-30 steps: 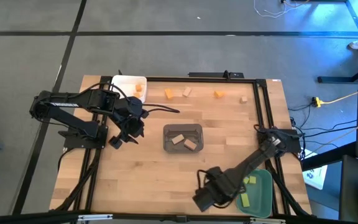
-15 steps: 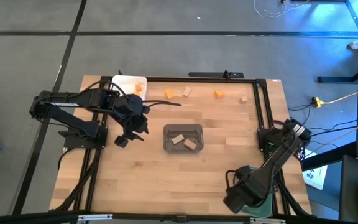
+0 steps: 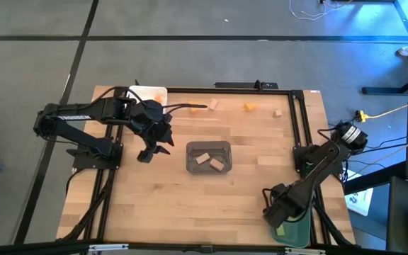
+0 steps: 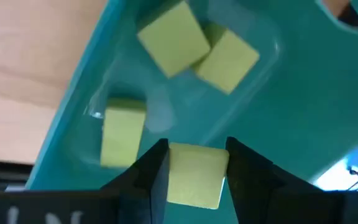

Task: Sort & place blocks by color
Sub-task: Put the light green block into the green bin, then put the yellow block into the white bin

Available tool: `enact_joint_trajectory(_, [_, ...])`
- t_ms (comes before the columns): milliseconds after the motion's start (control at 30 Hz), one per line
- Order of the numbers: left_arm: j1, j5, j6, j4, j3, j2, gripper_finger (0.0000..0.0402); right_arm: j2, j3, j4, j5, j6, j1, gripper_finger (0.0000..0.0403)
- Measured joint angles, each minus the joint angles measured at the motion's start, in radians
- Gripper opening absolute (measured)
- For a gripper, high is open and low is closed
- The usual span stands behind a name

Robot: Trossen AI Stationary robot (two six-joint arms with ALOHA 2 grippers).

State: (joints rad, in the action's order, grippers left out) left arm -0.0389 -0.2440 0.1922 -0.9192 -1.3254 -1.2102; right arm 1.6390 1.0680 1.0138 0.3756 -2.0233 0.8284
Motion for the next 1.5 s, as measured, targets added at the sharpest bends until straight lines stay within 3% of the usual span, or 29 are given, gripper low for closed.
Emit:
enact_joint_trajectory(400, [-0.028, 0.043, -0.061, -0.003, 0.0, 0.0, 0.0151, -0.042, -0.158, -0.146, 0.019, 0.04, -0.001, 0.017])
enact_joint_trajectory(667, [-0.028, 0.208, -0.172, -0.003, 0.0, 0.0, 0.0151, -0.049, -0.127, -0.14, 0.005, 0.039, -0.005, 0.0174])
enact_joint_trajectory(833, [-0.053, 0.358, -0.299, 0.065, 0.0, -0.012, 0.0151, -0.111, -0.03, -0.073, -0.207, 0.038, -0.028, 0.0175])
enact_joint_trajectory(967, [-0.128, 0.362, -0.477, 0.181, -0.001, -0.027, 0.0151, -0.182, 0.049, 0.05, -0.449, 0.043, -0.058, 0.0176])
enact_joint_trajectory(1100, [-0.213, 0.354, -0.562, 0.28, -0.001, -0.072, 0.0151, -0.242, 0.104, 0.225, -0.605, 0.05, -0.095, 0.0176])
enact_joint_trajectory(1267, [-0.34, 0.272, -0.667, 0.328, 0.0, -0.159, 0.0151, -0.316, 0.123, 0.346, -0.71, 0.144, -0.173, 0.0176])
enact_joint_trajectory(1500, [-0.457, 0.134, -0.767, 0.369, 0.0, -0.284, 0.0151, -0.426, 0.123, 0.348, -0.881, 0.384, -0.355, 0.0176])
